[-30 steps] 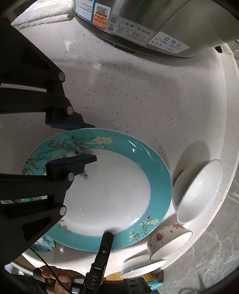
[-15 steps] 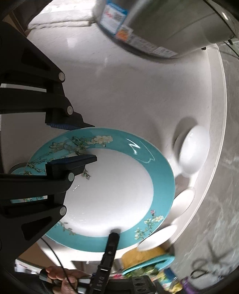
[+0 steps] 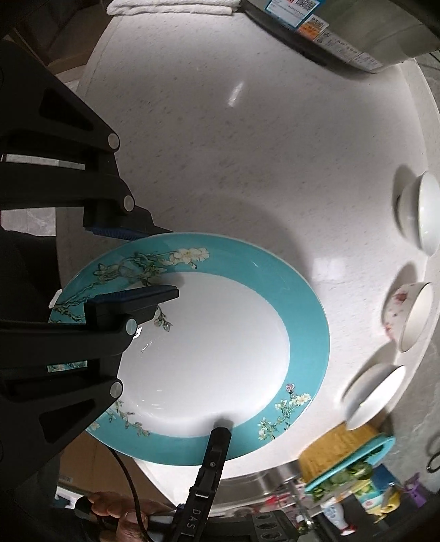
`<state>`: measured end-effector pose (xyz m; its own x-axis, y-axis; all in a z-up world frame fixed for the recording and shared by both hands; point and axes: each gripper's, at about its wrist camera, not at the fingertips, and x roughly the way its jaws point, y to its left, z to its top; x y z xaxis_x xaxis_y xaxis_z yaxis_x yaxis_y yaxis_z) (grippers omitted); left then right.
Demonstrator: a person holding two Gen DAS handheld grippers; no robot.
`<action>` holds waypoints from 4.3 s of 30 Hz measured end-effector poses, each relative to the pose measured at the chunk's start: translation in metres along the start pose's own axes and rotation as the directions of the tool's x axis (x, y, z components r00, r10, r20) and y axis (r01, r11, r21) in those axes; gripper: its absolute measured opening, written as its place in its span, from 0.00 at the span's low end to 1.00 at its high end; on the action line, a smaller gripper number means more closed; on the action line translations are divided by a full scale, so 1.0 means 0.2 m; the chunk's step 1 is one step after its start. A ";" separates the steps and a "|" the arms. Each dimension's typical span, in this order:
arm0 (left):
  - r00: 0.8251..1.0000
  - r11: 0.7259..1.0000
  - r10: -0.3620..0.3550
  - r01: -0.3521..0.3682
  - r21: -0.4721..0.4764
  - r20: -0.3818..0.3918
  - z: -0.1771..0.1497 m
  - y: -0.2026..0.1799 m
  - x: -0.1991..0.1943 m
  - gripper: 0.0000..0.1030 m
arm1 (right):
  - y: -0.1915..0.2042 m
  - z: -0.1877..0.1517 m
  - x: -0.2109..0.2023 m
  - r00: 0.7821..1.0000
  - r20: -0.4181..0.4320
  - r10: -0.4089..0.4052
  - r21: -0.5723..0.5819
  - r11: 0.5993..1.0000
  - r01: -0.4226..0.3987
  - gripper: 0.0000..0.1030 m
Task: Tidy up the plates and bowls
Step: 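Lift the teal-rimmed plate with both grippers and carry it over the plate stack, then lower the teal-rimmed plate onto the stack and open both grippers, then move both grippers to the plain white bowl and grip its rim, then lift the white bowl with both grippers and carry it toward the stack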
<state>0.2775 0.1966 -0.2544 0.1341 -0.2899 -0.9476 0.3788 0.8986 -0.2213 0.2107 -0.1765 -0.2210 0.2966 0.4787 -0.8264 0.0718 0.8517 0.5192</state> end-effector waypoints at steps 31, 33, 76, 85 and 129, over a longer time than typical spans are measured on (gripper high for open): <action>0.988 0.985 0.147 -0.150 0.085 0.041 -0.05 -0.17 0.20 0.25 | 0.06 -0.19 0.09 0.977 0.037 -0.208 -0.178 0.961 0.211 0.18; 0.987 0.984 0.154 -0.157 0.088 0.050 -0.04 -0.19 0.21 0.25 | 0.09 -0.20 0.10 0.964 0.055 -0.258 -0.223 0.938 0.264 0.22; 0.987 0.970 -0.120 0.094 0.225 0.104 1.73 -0.93 0.37 0.71 | -0.84 0.57 -0.47 0.909 0.386 -0.158 0.353 0.935 0.013 0.91; 0.992 0.860 0.092 -0.122 0.495 0.083 2.08 -1.22 0.57 0.71 | -0.83 0.68 -0.36 0.918 0.347 -0.192 0.378 0.924 0.051 0.85; 0.966 0.902 0.131 -0.023 0.431 -0.224 2.24 -1.16 0.99 0.17 | -0.82 0.87 -0.13 0.914 0.313 -0.258 0.415 0.903 0.112 0.18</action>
<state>0.6260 -0.2157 -0.2875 -0.0263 -0.0880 -0.9958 0.7330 0.6757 -0.0791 0.3565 -0.3658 -0.2470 0.5505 0.1515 -0.8210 0.4934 0.7342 0.4664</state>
